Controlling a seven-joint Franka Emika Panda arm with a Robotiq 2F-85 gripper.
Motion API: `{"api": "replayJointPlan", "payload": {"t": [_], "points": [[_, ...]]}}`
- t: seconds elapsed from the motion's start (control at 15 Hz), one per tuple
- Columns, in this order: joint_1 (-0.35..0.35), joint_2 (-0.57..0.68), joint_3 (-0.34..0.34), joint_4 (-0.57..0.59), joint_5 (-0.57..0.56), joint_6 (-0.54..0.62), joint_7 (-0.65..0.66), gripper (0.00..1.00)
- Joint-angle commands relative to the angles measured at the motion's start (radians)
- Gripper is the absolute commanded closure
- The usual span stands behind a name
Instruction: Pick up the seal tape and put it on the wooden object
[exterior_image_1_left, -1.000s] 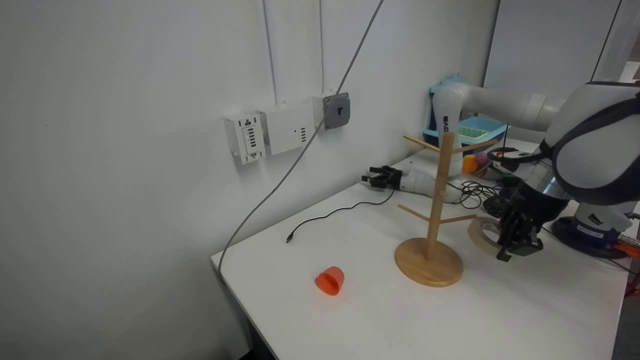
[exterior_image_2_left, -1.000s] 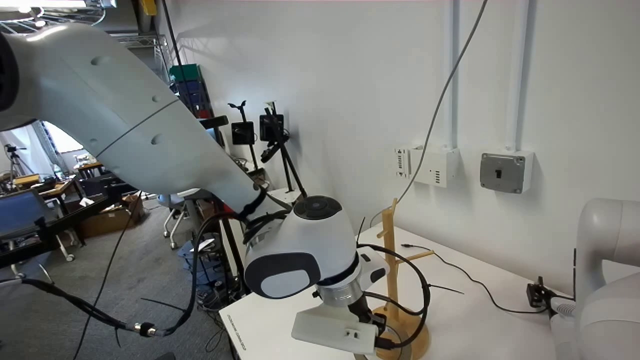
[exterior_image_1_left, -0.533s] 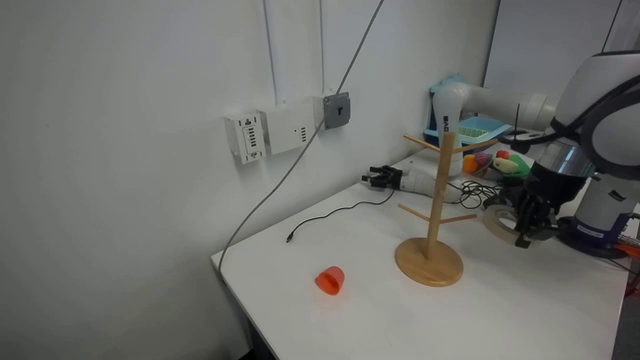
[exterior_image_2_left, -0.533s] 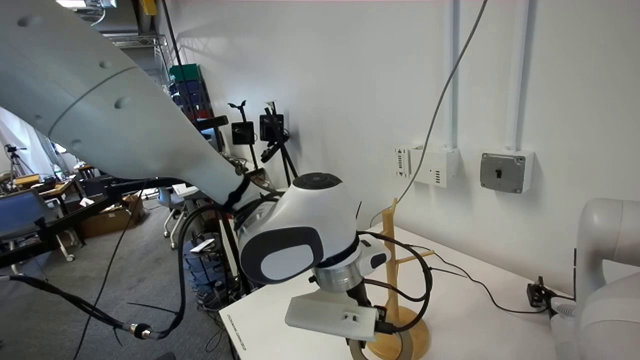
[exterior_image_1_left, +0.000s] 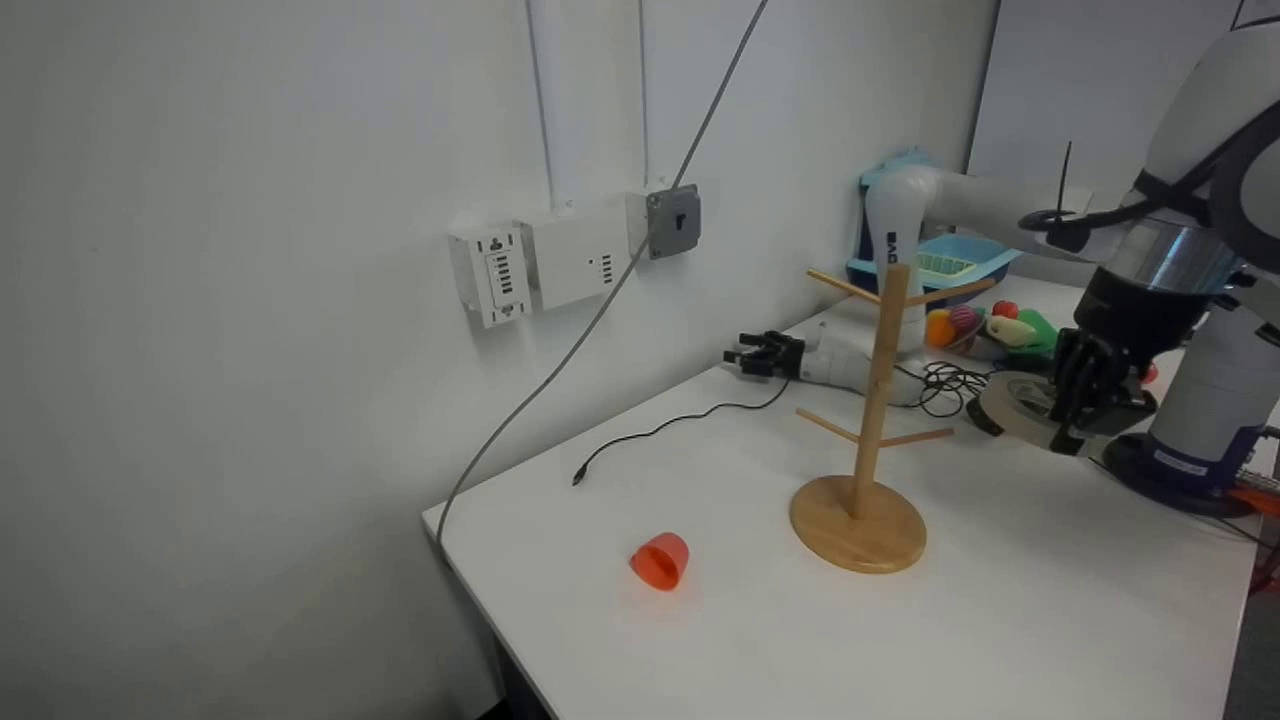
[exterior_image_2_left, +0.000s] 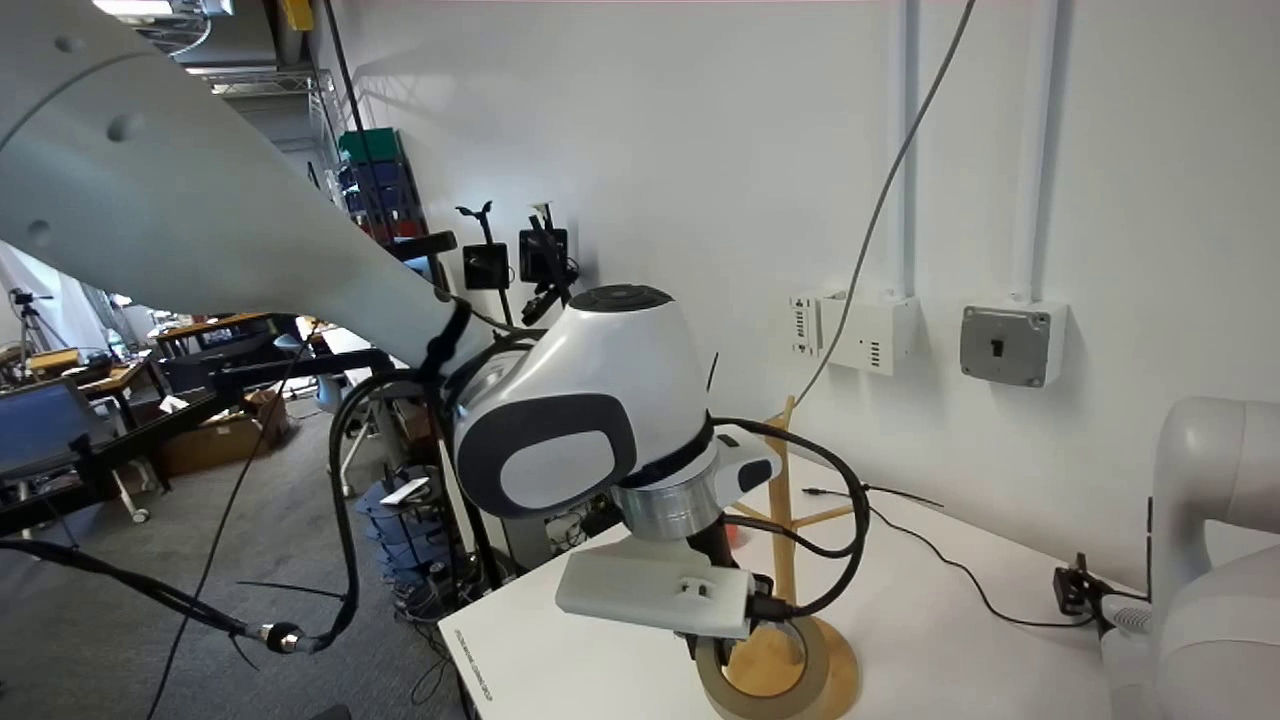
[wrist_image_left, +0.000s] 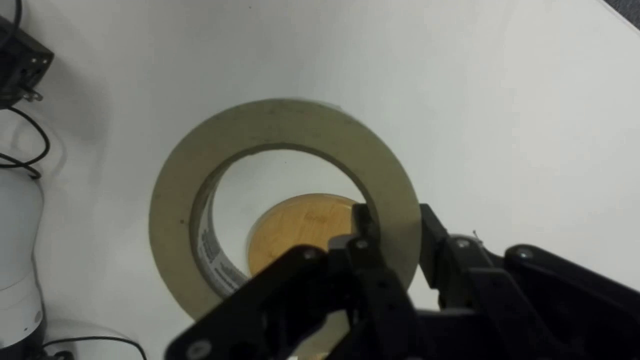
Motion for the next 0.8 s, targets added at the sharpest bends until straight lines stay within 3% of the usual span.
{"api": "replayJointPlan", "payload": {"t": [0.0, 0.4, 0.47, 0.73], "points": [[-0.006, -0.042, 0.004, -0.023, 0.052, 0.02, -0.012, 0.94], [-0.005, -0.043, 0.017, -0.026, 0.186, 0.048, -0.052, 0.94], [0.004, 0.066, 0.035, -0.032, 0.248, 0.168, -0.083, 0.94], [-0.019, 0.171, 0.111, -0.033, 0.437, 0.3, -0.212, 0.94]]}}
